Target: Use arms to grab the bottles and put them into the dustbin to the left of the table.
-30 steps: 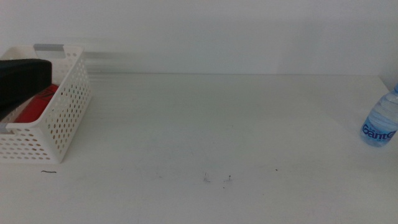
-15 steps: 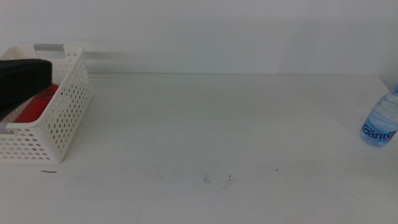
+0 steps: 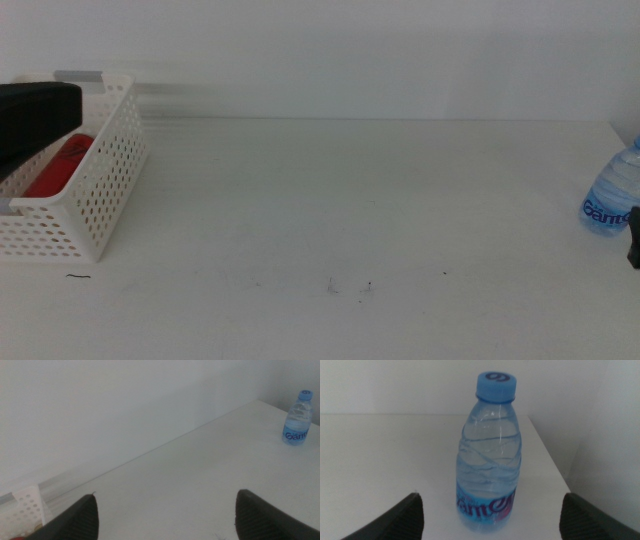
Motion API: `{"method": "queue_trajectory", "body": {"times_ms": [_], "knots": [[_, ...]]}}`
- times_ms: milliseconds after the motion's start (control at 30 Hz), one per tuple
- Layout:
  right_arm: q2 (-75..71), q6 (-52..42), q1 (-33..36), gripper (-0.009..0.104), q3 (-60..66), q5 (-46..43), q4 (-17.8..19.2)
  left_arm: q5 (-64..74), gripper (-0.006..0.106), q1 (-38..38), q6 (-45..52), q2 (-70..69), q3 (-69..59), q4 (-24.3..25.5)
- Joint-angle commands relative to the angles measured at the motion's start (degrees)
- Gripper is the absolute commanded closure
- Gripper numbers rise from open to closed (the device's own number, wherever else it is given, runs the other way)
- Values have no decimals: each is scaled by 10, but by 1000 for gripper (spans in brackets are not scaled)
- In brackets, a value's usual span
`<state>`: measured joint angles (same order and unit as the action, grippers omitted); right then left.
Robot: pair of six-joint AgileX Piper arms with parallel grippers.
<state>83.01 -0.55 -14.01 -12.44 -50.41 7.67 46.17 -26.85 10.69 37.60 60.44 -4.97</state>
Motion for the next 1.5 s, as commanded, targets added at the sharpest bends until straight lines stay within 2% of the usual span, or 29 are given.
{"method": "queue_trajectory", "body": {"times_ms": [0, 900, 1167, 1300, 1467], "knots": [[22, -8, -3, 3, -22, -5, -3, -8, 7, 1, -1, -1, 2, 0], [217, -8, -3, 3, -214, -5, -1, -9, 7, 1, -1, -1, 2, 0], [271, -3, 0, 3, -257, -5, 13, -9, 7, 1, -1, -1, 2, 0], [292, -3, 7, 6, -276, -5, 10, -9, 7, 1, -1, -1, 2, 0], [318, -4, 9, 19, -305, -5, 8, -9, 7, 1, -3, -1, 2, 0]]}}
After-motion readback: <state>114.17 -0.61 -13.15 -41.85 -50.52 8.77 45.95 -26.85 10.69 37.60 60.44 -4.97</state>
